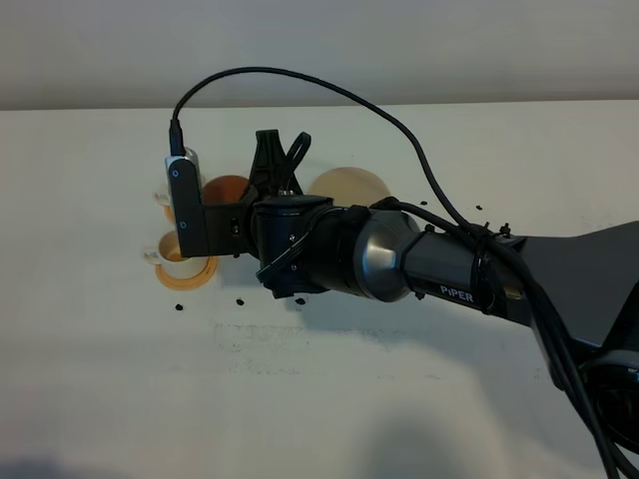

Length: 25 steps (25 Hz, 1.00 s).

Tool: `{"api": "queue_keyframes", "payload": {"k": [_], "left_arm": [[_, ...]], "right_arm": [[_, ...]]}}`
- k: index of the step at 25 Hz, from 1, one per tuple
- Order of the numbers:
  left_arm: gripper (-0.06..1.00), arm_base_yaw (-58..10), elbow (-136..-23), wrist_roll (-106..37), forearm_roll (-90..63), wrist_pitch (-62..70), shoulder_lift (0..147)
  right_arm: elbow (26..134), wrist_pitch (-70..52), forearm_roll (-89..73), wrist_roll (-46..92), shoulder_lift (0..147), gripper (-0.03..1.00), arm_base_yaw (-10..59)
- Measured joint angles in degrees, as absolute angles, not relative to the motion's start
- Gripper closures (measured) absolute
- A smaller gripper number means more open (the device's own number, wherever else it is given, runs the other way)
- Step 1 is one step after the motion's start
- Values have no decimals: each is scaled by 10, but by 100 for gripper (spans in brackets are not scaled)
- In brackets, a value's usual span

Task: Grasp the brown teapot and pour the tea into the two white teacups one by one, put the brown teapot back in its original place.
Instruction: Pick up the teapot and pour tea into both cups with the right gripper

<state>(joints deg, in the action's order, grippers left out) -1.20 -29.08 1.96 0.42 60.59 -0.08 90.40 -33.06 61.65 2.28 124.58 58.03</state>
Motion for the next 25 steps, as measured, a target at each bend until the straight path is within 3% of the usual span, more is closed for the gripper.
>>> {"api": "queue_keyframes", "payload": {"k": [25], "left_arm": [[50, -12, -291, 20, 4, 606, -1]], "right_arm": [[904, -334, 648, 50, 1246, 88, 581]]}}
